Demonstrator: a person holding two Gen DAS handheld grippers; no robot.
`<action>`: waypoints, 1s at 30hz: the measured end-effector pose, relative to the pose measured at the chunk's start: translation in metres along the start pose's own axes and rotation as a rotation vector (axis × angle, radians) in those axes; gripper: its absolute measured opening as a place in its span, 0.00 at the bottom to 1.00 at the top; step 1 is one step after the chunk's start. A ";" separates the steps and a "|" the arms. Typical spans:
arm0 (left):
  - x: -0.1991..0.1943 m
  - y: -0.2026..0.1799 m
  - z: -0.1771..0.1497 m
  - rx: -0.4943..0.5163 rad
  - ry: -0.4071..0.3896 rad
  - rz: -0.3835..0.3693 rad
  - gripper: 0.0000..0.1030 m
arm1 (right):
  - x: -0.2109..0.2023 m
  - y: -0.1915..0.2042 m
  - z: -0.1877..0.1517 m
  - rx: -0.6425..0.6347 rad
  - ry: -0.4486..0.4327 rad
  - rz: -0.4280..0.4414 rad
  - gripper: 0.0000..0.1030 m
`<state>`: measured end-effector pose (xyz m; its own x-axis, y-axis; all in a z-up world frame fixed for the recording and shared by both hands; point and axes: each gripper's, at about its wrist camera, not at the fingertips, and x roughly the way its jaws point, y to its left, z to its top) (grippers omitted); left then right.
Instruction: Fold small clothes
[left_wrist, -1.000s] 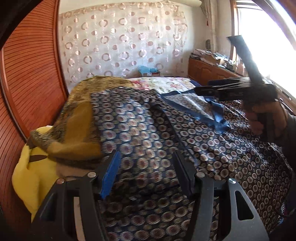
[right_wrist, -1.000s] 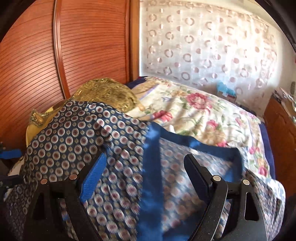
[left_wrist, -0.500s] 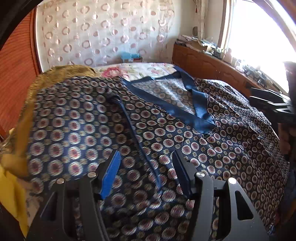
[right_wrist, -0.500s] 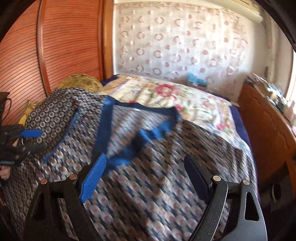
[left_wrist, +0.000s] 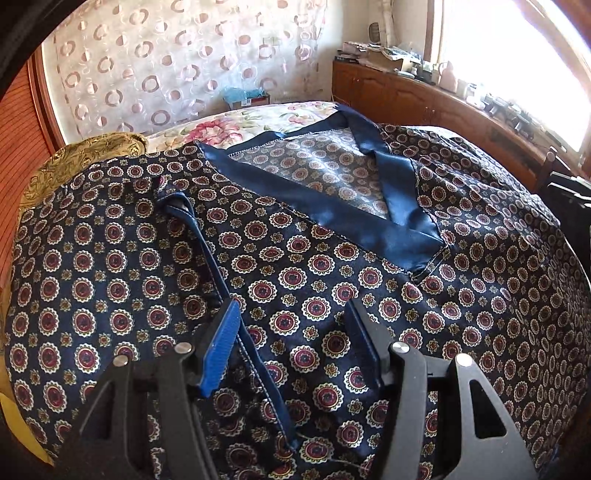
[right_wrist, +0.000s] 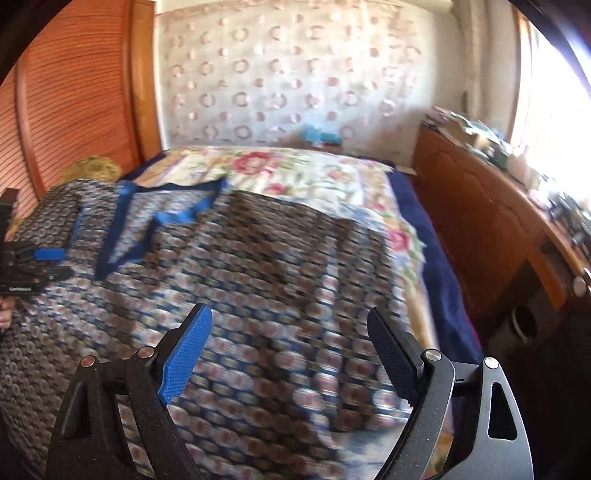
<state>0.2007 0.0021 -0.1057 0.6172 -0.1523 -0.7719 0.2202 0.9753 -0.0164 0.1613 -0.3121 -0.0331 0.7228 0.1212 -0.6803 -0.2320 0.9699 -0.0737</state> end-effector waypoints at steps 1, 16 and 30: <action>0.001 0.000 0.001 -0.002 0.000 0.000 0.56 | 0.001 -0.007 -0.002 0.009 0.009 -0.012 0.85; 0.010 -0.010 0.001 0.025 0.033 -0.015 0.93 | 0.030 -0.074 -0.028 0.153 0.168 -0.027 0.81; 0.013 -0.010 0.001 0.020 0.048 -0.013 1.00 | 0.034 -0.097 -0.035 0.249 0.212 0.048 0.52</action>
<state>0.2069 -0.0100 -0.1146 0.5774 -0.1564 -0.8013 0.2428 0.9700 -0.0143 0.1859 -0.4098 -0.0743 0.5570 0.1464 -0.8175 -0.0772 0.9892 0.1246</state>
